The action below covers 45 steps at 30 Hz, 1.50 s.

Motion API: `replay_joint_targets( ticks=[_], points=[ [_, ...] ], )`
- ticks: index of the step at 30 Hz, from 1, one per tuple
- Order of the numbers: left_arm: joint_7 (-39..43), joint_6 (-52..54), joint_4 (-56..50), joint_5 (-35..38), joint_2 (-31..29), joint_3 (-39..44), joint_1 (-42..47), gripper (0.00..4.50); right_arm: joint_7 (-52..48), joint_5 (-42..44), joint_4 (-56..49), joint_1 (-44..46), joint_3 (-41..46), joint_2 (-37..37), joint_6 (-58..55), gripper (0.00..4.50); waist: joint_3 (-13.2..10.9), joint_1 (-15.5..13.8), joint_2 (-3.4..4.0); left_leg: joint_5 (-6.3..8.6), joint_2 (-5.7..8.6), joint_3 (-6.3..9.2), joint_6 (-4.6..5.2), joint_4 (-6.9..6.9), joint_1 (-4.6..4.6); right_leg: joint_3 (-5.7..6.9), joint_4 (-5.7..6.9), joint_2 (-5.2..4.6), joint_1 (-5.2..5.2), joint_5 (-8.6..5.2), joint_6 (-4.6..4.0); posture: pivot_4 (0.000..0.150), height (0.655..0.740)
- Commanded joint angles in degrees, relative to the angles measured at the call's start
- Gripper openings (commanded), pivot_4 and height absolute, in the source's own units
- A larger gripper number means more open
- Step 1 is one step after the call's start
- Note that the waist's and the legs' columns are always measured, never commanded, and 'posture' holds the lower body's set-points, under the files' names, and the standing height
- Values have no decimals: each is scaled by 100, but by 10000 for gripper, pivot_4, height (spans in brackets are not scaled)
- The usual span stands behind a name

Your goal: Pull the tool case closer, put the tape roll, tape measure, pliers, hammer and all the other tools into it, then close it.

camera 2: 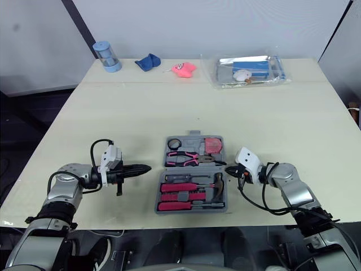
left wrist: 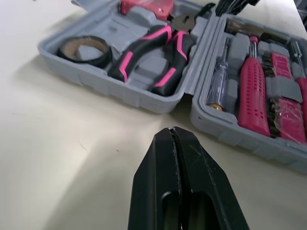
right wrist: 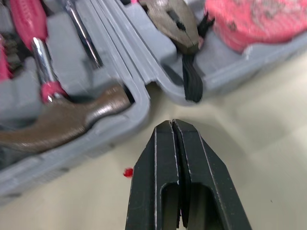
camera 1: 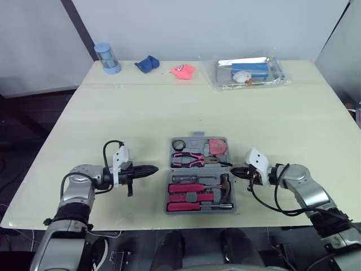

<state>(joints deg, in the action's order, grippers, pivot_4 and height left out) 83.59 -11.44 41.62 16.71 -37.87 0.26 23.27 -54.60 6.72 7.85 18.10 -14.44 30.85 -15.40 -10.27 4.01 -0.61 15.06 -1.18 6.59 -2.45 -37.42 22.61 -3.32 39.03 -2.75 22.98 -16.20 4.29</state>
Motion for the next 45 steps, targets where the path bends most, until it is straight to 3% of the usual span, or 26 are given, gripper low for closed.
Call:
replay_joint_targets(
  ticks=[1, 19, 45],
  points=[
    [81, -103, 142, -119, 12, -9, 102, 112, -29, -52, -33, 82, 2, -28, 127, 0, 0, 2, 0, 0, 0, 1, 0, 0, 0, 0, 1, 0, 0, 0, 0, 1500, 7400],
    [-85, -708, 1571, -1046, 439, -382, 776, 112, 12, -203, -17, 105, 3, -109, 156, 0, 14, -26, 17, 1, 5, 2, 5, -4, -23, 1, 10, -2, -23, 0, 0, 1500, 7400],
    [-199, -800, 1675, -1360, 956, -484, 1041, 112, 22, -297, 9, 146, 8, -176, 184, 0, 42, -49, 53, 1, 14, 4, 4, -5, -28, 1, 9, -9, -31, 0, 1, 1500, 7400]
  ],
)
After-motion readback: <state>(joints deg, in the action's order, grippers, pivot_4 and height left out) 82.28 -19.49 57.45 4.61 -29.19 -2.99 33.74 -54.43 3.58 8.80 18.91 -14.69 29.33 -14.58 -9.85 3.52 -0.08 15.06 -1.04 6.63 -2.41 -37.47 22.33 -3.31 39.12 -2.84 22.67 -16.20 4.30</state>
